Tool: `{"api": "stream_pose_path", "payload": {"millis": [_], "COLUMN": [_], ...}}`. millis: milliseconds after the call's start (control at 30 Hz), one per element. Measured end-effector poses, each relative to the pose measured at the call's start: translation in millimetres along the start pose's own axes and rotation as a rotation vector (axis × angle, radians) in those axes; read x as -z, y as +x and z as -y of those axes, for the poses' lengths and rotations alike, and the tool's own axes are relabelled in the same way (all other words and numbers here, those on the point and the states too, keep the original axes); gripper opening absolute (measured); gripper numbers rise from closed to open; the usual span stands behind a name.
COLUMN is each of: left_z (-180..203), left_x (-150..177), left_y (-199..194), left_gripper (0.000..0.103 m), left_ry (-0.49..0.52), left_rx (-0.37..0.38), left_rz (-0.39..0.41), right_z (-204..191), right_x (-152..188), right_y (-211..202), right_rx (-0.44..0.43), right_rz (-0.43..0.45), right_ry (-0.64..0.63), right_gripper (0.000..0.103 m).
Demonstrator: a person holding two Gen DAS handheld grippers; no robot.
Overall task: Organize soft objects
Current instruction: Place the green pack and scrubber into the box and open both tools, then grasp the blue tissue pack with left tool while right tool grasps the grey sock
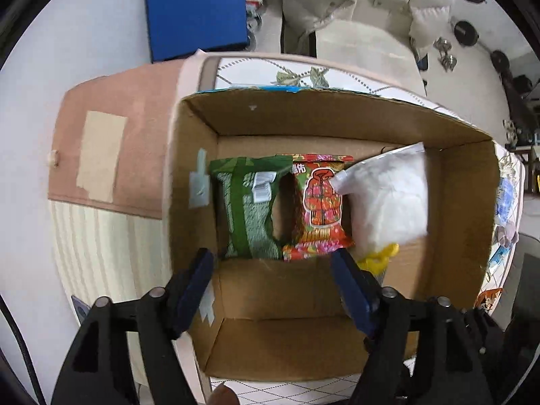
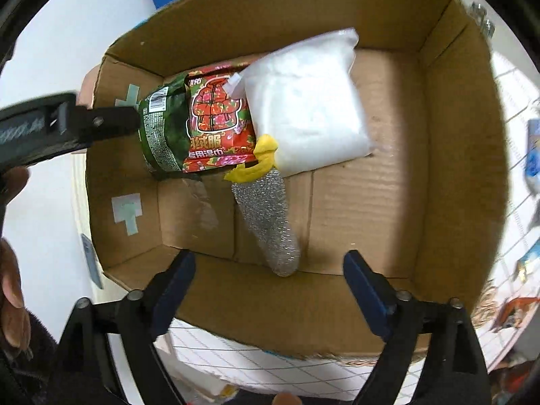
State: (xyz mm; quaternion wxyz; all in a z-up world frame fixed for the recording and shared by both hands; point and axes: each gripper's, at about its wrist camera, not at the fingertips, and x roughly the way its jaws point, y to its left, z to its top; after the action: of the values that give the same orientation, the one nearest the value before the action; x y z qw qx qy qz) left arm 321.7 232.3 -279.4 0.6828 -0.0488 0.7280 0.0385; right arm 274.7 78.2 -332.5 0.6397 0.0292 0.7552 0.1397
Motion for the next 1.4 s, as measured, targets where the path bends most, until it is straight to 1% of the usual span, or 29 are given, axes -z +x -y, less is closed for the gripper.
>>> {"api": "stream_pose_path", "payload": {"millis": [33, 67, 233, 333, 433, 600, 700, 900, 967, 1000, 1067, 1133, 1267, 1333, 1400], "left_z": [-1, -2, -8, -8, -5, 1, 7, 18, 20, 21, 23, 26, 35, 47, 64], "left_x": [5, 13, 52, 75, 97, 130, 148, 176, 185, 188, 193, 196, 195, 193, 189], "left_y": [-5, -10, -30, -42, -55, -77, -88, -112, -119, -121, -124, -125, -126, -129, -134], "left_gripper": [0.096, 0.1, 0.1, 0.1, 0.1, 0.101, 0.103, 0.103, 0.103, 0.103, 0.103, 0.103, 0.103, 0.103, 0.103], "left_ry": [-0.002, -0.01, -0.053, -0.068, -0.08, -0.09, -0.088, -0.088, -0.087, -0.093, -0.11, -0.114, -0.133, -0.122, -0.099], "left_rx": [-0.01, -0.023, -0.03, -0.049, -0.05, -0.089, -0.096, -0.101, -0.067, -0.037, -0.018, -0.026, -0.01, -0.015, -0.028], "left_rz": [0.02, 0.046, 0.139, 0.198, 0.242, 0.333, 0.369, 0.432, 0.45, 0.451, 0.452, 0.458, 0.455, 0.465, 0.48], "right_z": [-1, 1, 1, 4, 8, 8, 10, 11, 12, 13, 15, 16, 26, 39, 59], "right_x": [2, 5, 21, 32, 45, 73, 92, 124, 133, 137, 145, 151, 158, 160, 160], "right_y": [-5, -11, -36, -57, -77, -98, -114, -142, -149, -152, -158, -162, -169, -173, -182], "right_rx": [0.02, 0.038, 0.145, 0.185, 0.202, 0.222, 0.221, 0.205, 0.19, 0.18, 0.155, 0.139, 0.115, 0.108, 0.102], "right_rz": [0.015, 0.027, 0.141, 0.215, 0.266, 0.335, 0.37, 0.437, 0.446, 0.449, 0.453, 0.463, 0.472, 0.484, 0.513], "right_ry": [-0.014, -0.025, -0.052, -0.055, -0.065, -0.084, -0.092, -0.11, -0.114, -0.112, -0.108, -0.109, -0.098, -0.077, -0.039], "right_gripper": [0.097, 0.103, 0.103, 0.103, 0.103, 0.103, 0.103, 0.103, 0.103, 0.103, 0.103, 0.103, 0.103, 0.103, 0.103]}}
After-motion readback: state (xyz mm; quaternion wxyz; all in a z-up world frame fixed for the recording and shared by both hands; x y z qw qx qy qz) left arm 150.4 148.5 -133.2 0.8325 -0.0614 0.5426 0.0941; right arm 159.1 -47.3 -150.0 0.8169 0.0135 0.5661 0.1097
